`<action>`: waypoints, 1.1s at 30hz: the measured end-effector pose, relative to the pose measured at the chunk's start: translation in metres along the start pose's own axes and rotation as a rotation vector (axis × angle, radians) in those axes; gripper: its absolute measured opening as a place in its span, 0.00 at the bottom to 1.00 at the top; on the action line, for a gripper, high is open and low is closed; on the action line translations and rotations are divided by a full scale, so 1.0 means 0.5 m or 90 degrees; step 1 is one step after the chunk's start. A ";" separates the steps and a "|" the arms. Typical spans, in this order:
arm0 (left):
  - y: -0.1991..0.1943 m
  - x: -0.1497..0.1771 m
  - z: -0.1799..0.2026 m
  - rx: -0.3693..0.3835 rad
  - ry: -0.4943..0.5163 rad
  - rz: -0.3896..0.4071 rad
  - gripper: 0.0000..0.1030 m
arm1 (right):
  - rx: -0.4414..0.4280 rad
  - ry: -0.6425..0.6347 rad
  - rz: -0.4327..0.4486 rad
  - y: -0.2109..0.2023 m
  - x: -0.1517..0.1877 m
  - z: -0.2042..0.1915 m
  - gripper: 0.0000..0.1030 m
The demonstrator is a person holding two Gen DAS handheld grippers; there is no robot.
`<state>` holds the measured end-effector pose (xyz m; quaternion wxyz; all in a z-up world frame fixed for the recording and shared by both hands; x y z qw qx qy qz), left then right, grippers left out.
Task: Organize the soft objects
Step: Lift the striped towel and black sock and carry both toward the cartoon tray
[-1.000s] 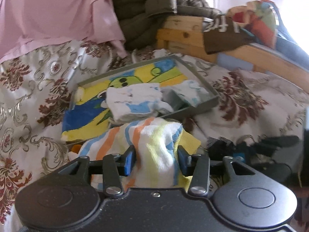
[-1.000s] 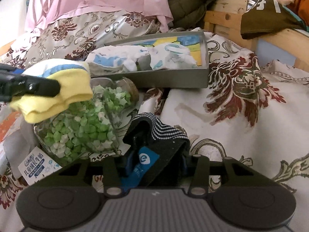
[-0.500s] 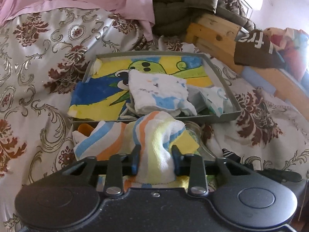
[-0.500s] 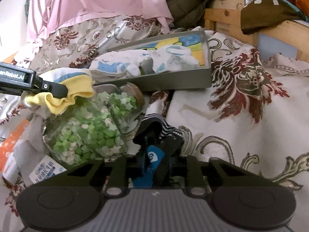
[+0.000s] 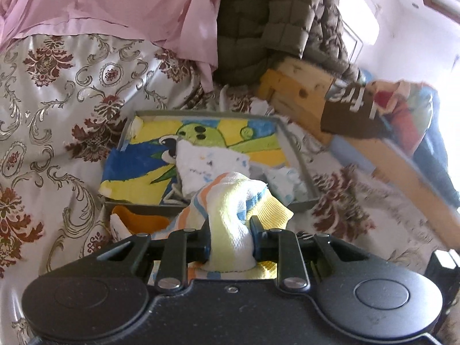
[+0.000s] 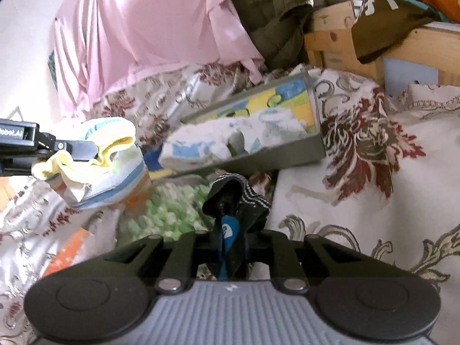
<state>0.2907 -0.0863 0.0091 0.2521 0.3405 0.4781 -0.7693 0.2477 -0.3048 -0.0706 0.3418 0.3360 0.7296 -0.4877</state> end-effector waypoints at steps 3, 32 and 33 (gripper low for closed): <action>-0.026 -0.011 0.010 0.010 -0.014 0.010 0.26 | -0.012 0.003 0.020 -0.013 -0.007 -0.004 0.14; 0.171 -0.257 0.137 0.093 -0.018 0.077 0.26 | -0.003 0.062 0.187 0.100 -0.227 0.097 0.14; 0.197 -0.263 0.135 0.091 -0.027 0.073 0.26 | 0.007 0.049 0.181 0.110 -0.230 0.098 0.14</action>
Point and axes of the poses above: each gripper's, at about its wrist camera, not at the fingertips, and y roughly the way its jaws point, z to its right, x to its underside, the point moved 5 cm from there along y, roughly the way its jaws point, and after that the axes turned 1 degree about -x, right-handed, at the moved point
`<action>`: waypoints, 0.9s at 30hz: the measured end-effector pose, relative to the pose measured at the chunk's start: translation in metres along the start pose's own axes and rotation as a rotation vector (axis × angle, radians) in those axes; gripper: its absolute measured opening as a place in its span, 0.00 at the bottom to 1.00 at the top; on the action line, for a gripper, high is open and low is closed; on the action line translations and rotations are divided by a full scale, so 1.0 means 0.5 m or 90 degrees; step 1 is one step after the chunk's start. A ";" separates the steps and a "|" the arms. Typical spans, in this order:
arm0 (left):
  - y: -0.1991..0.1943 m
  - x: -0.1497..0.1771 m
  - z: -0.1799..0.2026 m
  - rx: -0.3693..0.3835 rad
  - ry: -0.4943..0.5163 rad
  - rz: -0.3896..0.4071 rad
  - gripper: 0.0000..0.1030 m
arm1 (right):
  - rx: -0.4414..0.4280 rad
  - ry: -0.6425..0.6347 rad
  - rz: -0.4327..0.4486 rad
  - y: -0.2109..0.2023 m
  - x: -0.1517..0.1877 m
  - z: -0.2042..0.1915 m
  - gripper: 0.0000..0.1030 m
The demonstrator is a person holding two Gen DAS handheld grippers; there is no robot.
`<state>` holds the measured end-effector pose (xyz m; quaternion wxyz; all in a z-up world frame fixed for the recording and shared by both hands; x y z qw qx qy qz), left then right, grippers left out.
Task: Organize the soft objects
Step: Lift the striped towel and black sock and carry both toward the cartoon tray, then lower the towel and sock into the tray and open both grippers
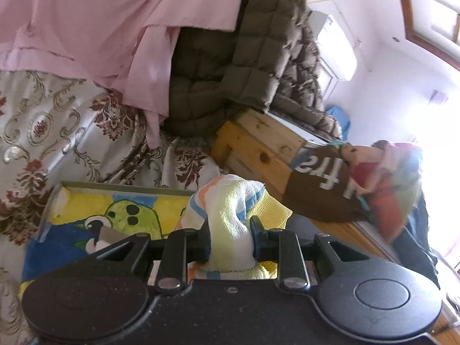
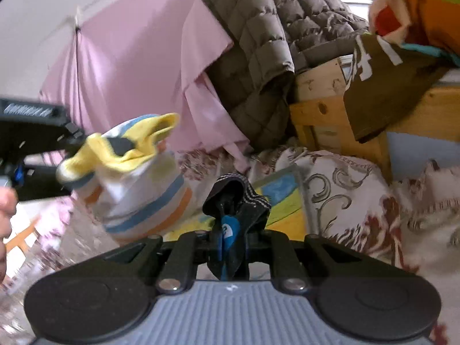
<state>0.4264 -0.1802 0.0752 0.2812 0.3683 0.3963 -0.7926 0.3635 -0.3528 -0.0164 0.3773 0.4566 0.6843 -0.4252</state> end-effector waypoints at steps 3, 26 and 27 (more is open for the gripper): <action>0.059 -0.001 -0.025 0.000 -0.048 -0.009 0.27 | 0.025 -0.027 -0.020 0.028 0.007 0.002 0.14; 0.162 0.103 -0.172 -0.199 0.038 -0.115 0.38 | 0.075 -0.095 -0.087 0.124 0.057 -0.009 0.38; 0.161 0.103 -0.168 -0.203 0.044 -0.112 0.40 | 0.078 -0.098 -0.085 0.123 0.057 -0.009 0.40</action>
Point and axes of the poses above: each gripper's, at about its wrist camera, not at the fingertips, and y roughly the way its jaws point, z to its right, x to its underside, the point moved 5 cm from there along y, roughly the way its jaws point, and after that the axes turned 1 degree about -x, right-handed, at the moved point
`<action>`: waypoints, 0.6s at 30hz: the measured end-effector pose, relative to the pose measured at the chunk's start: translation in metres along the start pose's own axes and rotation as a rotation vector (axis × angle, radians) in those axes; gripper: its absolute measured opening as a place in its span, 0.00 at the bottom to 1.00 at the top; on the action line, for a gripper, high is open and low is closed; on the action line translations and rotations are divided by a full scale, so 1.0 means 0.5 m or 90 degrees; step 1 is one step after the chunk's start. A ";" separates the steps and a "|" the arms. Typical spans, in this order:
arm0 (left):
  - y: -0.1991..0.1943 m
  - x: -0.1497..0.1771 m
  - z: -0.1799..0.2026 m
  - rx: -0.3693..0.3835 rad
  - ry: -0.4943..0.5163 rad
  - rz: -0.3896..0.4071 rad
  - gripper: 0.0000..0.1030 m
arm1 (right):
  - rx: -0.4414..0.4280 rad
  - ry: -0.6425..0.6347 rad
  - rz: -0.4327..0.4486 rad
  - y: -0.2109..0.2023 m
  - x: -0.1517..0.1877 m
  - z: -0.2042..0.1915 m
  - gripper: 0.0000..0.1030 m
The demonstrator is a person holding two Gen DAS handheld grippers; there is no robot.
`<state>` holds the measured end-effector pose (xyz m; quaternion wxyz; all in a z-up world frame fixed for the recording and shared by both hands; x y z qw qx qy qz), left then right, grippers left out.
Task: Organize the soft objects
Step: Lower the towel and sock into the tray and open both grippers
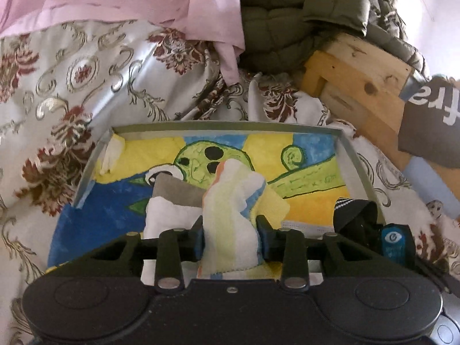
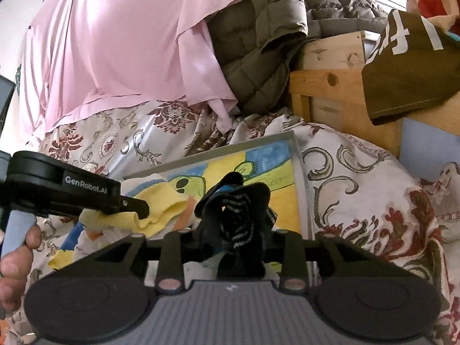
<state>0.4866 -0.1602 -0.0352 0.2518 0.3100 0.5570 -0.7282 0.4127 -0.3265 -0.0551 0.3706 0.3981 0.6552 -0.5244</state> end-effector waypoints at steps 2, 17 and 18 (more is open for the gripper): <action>-0.007 0.001 0.008 -0.004 0.006 0.005 0.49 | 0.012 -0.006 0.005 -0.005 0.000 0.002 0.54; -0.159 0.034 0.007 -0.008 -0.011 0.066 0.78 | 0.037 -0.009 0.036 -0.114 -0.003 0.005 0.81; -0.174 0.043 0.007 -0.004 -0.011 0.069 0.78 | 0.038 -0.008 0.041 -0.125 -0.006 0.003 0.82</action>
Point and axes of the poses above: each gripper's, at about its wrist camera, not at the fingertips, and y roughly the way its jaws point, z to its right, x to its underside, the point moved 5 cm from there along y, roughly the way its jaws point, and after that the axes turned 1 degree about -x, right-handed, at the moved point
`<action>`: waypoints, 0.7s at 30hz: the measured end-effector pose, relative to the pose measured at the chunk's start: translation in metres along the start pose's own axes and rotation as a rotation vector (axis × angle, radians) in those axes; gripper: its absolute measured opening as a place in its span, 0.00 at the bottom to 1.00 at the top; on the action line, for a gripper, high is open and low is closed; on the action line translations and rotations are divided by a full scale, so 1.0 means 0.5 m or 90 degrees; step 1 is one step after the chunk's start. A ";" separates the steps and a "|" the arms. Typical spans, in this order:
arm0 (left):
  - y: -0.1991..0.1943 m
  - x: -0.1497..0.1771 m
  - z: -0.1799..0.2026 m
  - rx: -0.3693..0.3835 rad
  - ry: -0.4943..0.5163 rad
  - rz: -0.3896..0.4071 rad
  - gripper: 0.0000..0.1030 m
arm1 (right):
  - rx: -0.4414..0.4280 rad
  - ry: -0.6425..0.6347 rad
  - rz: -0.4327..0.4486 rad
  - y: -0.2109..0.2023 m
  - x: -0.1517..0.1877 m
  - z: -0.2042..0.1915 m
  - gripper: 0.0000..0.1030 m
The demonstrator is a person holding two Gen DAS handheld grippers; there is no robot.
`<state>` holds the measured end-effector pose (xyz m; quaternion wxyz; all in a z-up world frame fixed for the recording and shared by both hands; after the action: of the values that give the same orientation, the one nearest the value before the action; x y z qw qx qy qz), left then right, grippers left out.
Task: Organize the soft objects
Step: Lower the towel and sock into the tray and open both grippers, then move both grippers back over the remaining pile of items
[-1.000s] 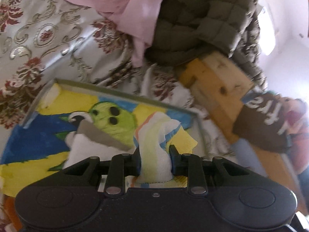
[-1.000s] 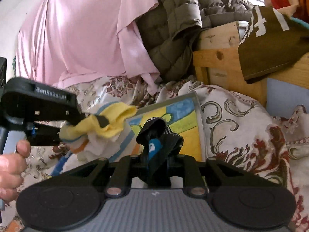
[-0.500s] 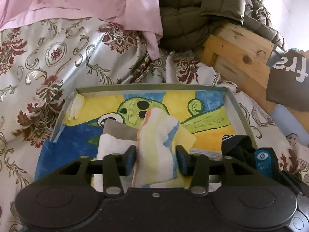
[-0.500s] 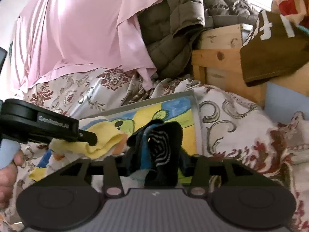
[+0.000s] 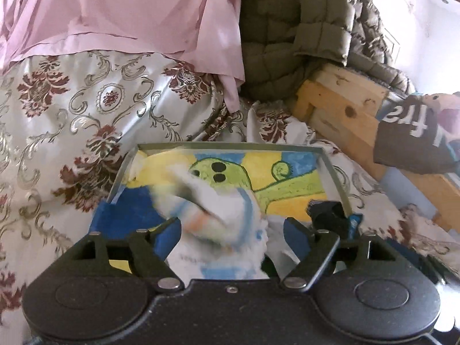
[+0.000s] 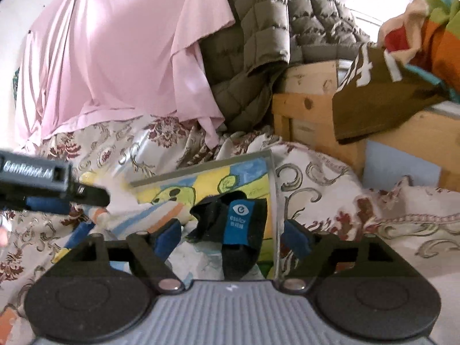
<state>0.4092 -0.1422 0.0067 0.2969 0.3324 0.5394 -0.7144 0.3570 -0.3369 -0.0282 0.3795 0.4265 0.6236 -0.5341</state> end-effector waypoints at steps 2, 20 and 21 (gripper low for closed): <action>-0.031 0.013 -0.001 0.000 0.000 0.014 0.80 | -0.001 0.005 0.012 -0.025 -0.006 -0.001 0.85; -0.313 0.154 -0.040 -0.045 0.010 0.151 0.93 | -0.027 0.032 0.106 -0.288 0.012 -0.082 0.95; -0.324 0.164 -0.043 -0.049 0.011 0.153 0.94 | -0.031 0.028 0.109 -0.302 0.018 -0.091 0.95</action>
<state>0.2363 -0.0874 0.0299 0.3880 0.3892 0.5253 -0.6496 0.2112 -0.3004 0.0216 0.4202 0.4807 0.6056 -0.4751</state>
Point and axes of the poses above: each gripper's, at about its wrist camera, not at the fingertips, and y roughly the way its jaws point, z to its right, x to its underside, the point moved 5 cm from there along y, roughly the way its jaws point, and after that the axes turned 1 degree about -x, right-handed, at the moved point
